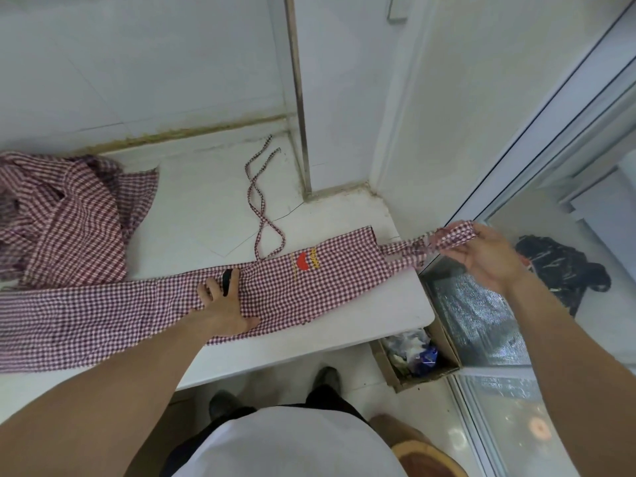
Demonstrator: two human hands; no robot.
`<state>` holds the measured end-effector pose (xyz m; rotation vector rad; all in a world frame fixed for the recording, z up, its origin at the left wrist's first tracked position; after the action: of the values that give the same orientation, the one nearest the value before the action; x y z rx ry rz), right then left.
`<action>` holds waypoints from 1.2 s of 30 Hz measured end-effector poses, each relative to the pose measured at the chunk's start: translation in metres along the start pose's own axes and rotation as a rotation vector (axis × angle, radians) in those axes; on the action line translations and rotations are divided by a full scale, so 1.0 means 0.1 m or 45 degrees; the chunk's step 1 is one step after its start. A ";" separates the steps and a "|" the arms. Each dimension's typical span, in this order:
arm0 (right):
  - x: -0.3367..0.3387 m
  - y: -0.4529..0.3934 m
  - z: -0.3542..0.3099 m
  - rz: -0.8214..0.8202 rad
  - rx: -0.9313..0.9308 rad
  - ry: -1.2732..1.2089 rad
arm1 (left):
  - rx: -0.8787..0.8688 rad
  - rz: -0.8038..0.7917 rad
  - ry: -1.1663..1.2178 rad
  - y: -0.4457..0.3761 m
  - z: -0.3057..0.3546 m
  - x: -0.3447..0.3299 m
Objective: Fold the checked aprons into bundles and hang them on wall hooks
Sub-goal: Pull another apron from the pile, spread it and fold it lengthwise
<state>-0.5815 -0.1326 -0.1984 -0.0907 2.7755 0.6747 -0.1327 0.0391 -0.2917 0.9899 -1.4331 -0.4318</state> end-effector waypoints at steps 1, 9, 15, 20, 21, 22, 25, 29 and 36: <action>0.00 -0.01 -0.05 -0.076 0.006 0.026 | 0.001 0.006 -0.005 -0.01 0.00 -0.01; 0.02 -0.07 -0.37 0.066 0.281 0.576 | 0.023 0.006 -0.005 -0.06 -0.03 -0.03; 0.34 -0.08 0.07 0.488 0.253 0.715 | 0.040 0.005 -0.002 -0.08 -0.03 -0.05; 0.15 -0.12 0.20 0.475 0.335 0.668 | 0.043 -0.009 -0.008 -0.06 -0.03 -0.05; 0.14 -0.09 0.12 0.487 0.398 0.755 | 0.046 -0.013 -0.007 -0.07 -0.03 -0.06; 0.18 -0.05 0.02 0.552 0.457 0.794 | 0.048 -0.013 -0.004 -0.08 -0.03 -0.07; 0.32 -0.08 -0.08 0.605 0.419 0.749 | 0.047 0.008 0.006 -0.10 -0.03 -0.07; 0.30 -0.17 0.02 0.325 0.163 0.743 | 0.054 0.006 0.011 -0.12 -0.02 -0.06; 0.51 -0.31 0.25 0.206 -0.240 0.851 | 0.028 0.042 0.023 -0.07 0.01 -0.02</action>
<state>-0.6198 -0.1478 -0.2481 -0.1557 3.3662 1.1200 -0.1316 0.0365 -0.2980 0.9838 -1.4389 -0.3826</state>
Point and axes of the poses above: each hand's wrist, its own y-axis away from the middle knuckle, its own x-axis out of the back of the hand, z = x × y, the point moved 9 cm from there along -y, towards the middle knuckle, and after that the axes turned 14 degrees about -y, right-handed, at the moved point
